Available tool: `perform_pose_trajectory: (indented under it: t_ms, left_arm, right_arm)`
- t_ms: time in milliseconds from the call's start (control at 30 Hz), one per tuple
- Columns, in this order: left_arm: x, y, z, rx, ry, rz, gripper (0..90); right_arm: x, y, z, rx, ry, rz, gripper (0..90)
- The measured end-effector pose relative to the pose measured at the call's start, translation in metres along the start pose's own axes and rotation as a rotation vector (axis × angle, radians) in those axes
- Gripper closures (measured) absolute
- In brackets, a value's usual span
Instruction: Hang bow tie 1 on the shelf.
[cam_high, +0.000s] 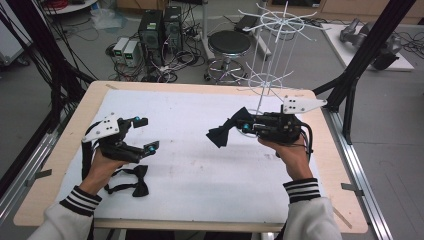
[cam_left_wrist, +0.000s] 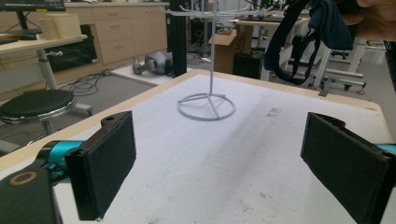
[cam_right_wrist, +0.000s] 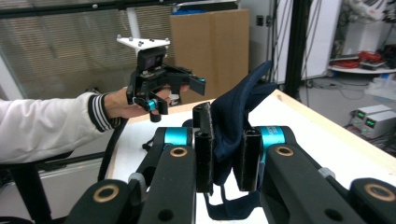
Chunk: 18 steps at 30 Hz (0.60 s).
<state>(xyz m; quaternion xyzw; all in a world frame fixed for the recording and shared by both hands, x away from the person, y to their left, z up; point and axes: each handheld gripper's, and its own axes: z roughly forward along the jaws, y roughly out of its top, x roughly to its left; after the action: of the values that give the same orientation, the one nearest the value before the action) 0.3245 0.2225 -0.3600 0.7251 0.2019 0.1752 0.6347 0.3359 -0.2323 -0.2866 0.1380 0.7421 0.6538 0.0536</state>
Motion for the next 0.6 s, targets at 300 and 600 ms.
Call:
perform_pose_trajectory:
  t_ms: [300, 600]
  left_arm:
    - [0.002, -0.006, -0.007, 0.0, 0.022, 0.0, 10.8]
    - [0.003, -0.007, -0.012, -0.006, 0.038, -0.007, 10.8]
  right_arm:
    - [-0.002, -0.001, -0.025, -0.042, -0.084, 0.019, 81.5]
    - [-0.002, -0.004, -0.048, -0.055, -0.136, 0.032, 81.4]
